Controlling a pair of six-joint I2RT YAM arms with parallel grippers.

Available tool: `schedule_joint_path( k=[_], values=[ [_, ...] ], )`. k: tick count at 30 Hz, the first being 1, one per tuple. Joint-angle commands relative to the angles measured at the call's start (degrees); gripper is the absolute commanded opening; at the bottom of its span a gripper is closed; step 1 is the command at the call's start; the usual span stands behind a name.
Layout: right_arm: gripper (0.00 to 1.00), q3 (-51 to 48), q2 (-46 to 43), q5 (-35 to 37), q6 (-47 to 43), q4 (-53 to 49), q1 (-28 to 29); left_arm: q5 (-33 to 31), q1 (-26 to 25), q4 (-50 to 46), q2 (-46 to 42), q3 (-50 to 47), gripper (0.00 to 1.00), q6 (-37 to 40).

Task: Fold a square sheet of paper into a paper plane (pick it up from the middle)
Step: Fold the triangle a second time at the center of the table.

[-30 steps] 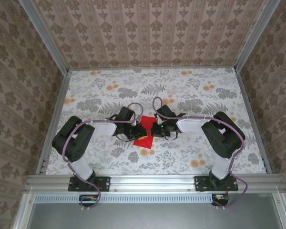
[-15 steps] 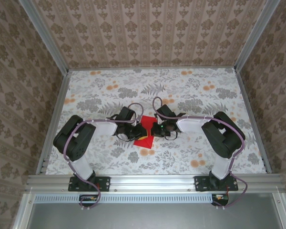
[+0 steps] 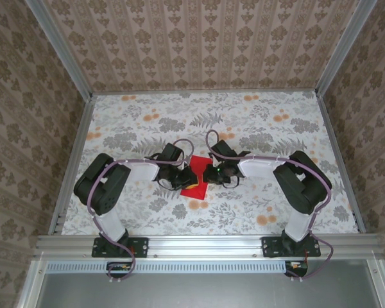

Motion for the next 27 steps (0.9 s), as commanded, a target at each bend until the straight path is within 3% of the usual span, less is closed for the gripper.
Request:
schedule_joint_path(
  k=[1, 14, 27],
  values=[
    [0.21, 0.67, -3.85, 2.84, -0.19, -3.01, -0.05, -3.49, -0.42, -5.31, 1.51, 0.14, 0.13, 0.86],
    [0.11, 0.51, -0.42, -4.0, 0.25, 0.39, 0.27, -4.25, -0.43, -5.97, 1.83, 0.32, 0.12, 0.4],
    [0.1, 1.16, 5.27, -0.93, -3.52, -3.74, 0.28, -4.43, 0.08, -6.35, -3.25, 3.06, 0.12, 3.35]
  ],
)
